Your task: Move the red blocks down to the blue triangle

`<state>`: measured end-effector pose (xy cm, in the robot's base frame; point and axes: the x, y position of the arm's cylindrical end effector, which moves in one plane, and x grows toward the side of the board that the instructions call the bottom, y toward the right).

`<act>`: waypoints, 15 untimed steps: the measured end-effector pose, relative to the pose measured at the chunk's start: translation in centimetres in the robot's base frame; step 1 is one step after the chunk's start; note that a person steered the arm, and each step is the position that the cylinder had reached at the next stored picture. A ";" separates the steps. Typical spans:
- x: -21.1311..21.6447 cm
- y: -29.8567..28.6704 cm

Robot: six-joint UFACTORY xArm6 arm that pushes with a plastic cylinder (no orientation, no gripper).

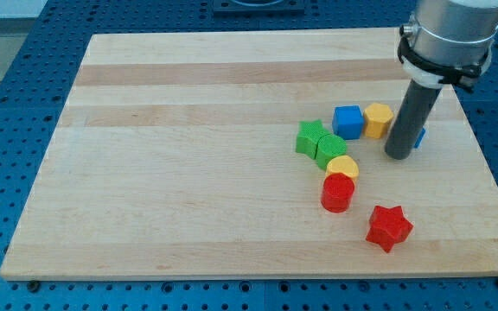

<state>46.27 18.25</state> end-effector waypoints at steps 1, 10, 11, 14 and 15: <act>2.7 0.0; 10.3 -3.0; 12.6 -3.1; 11.0 -10.5; 10.2 -10.4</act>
<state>56.47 7.87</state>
